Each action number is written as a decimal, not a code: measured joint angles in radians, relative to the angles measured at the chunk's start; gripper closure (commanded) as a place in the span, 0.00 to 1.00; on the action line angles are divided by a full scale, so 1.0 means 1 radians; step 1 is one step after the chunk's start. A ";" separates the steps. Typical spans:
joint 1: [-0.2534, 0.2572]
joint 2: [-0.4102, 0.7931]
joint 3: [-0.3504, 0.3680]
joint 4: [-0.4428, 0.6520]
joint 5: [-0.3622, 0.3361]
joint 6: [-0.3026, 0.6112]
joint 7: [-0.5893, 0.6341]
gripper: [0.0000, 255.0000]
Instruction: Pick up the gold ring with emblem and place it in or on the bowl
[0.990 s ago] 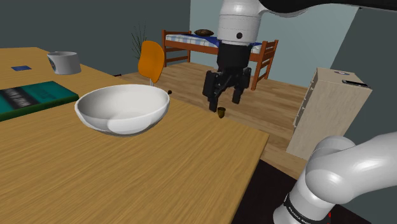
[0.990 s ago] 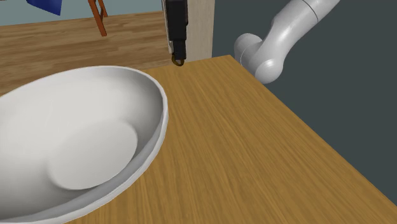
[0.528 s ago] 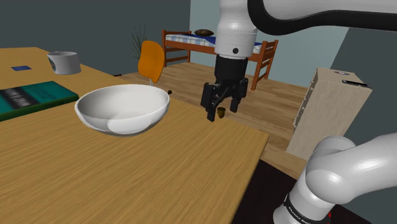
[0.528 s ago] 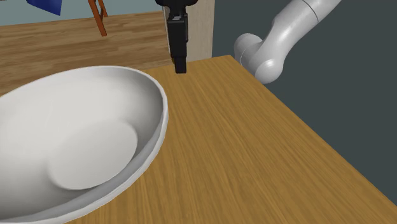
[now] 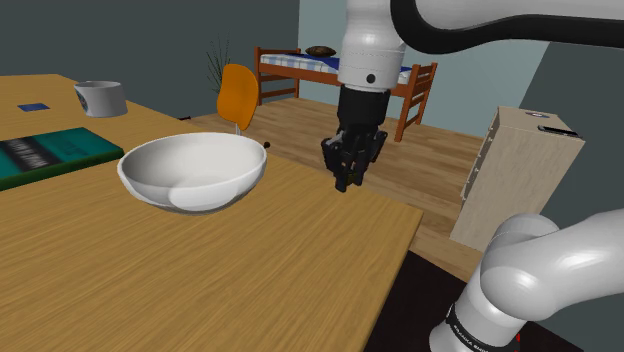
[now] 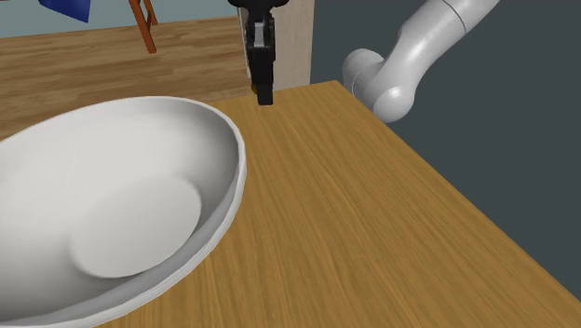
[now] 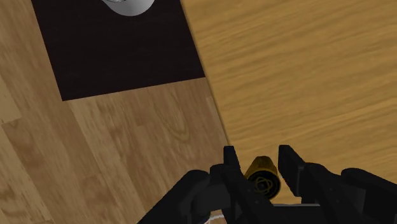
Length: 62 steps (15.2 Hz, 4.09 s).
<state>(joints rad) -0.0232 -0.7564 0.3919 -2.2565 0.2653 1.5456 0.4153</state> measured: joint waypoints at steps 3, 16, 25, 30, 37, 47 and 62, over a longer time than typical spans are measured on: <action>-0.002 0.000 -0.002 0.001 -0.004 0.000 0.000 1.00; -0.009 0.032 -0.013 0.110 -0.016 -0.084 0.009 1.00; -0.022 0.089 -0.023 0.269 -0.035 -0.187 0.022 1.00; -0.029 0.124 -0.028 0.370 -0.045 -0.254 0.030 1.00; -0.040 0.204 0.001 0.514 -0.052 -0.314 0.070 1.00; -0.053 0.586 0.276 0.848 -0.158 -0.272 0.337 1.00; 0.098 0.962 0.441 1.082 -0.422 -0.231 0.580 1.00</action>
<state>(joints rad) 0.0749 0.2056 0.8324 -1.1743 -0.1566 1.3151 0.9951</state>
